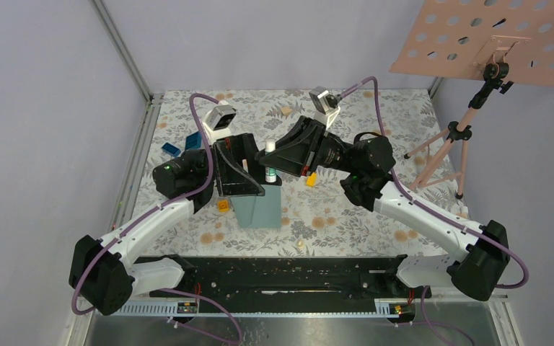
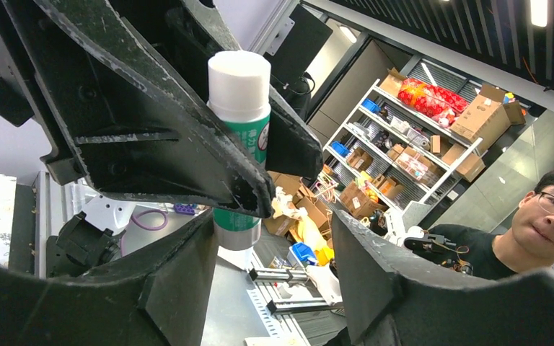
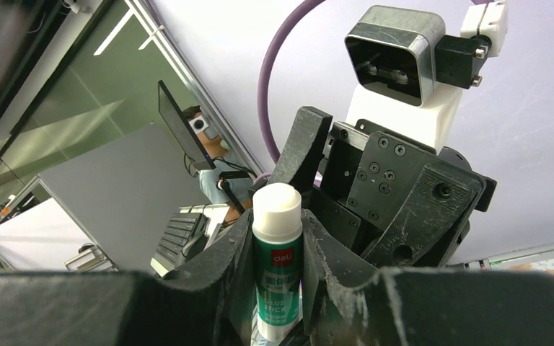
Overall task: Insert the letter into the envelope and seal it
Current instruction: Unscrew the solid glue.
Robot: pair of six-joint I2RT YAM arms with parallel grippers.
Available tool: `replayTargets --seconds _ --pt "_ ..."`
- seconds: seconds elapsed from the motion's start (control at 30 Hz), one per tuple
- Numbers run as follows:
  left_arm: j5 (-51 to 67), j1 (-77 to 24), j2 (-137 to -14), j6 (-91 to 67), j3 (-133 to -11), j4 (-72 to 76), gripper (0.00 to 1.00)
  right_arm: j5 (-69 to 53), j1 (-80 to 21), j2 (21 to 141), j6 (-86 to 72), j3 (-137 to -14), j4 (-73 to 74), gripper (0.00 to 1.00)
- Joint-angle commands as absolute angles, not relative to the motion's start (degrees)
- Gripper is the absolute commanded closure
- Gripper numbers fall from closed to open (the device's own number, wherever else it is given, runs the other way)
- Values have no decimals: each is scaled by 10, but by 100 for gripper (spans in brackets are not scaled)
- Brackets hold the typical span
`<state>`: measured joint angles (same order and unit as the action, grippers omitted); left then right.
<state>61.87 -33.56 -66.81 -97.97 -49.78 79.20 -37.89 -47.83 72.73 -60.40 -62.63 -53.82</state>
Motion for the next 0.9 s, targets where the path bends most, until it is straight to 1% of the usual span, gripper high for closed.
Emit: replayTargets --seconds 0.0,0.27,0.47,0.57,0.63,0.7,0.83,0.87 --pt "584 -337 -657 -980 -501 837 42 -386 -477 731 -623 -652 -602 100" --pt "549 -338 -664 -975 -499 836 59 -376 -477 739 -628 -648 -615 100" --pt "534 -338 -664 -977 -496 837 60 -384 -477 748 -640 -652 -623 100" --pt "527 -338 -665 -978 -495 837 63 -386 -477 749 -641 -652 -624 100" --pt "526 -339 -669 -981 -498 836 70 -387 -478 749 -640 -651 -623 100" --pt "526 -338 -672 -983 -501 836 80 -390 -479 745 -623 -652 -601 100" --pt "530 -338 -679 -991 -498 837 98 -376 -502 709 -502 -663 -456 100" --pt "529 -337 -680 -992 -496 835 100 -370 -507 700 -477 -665 -422 100"
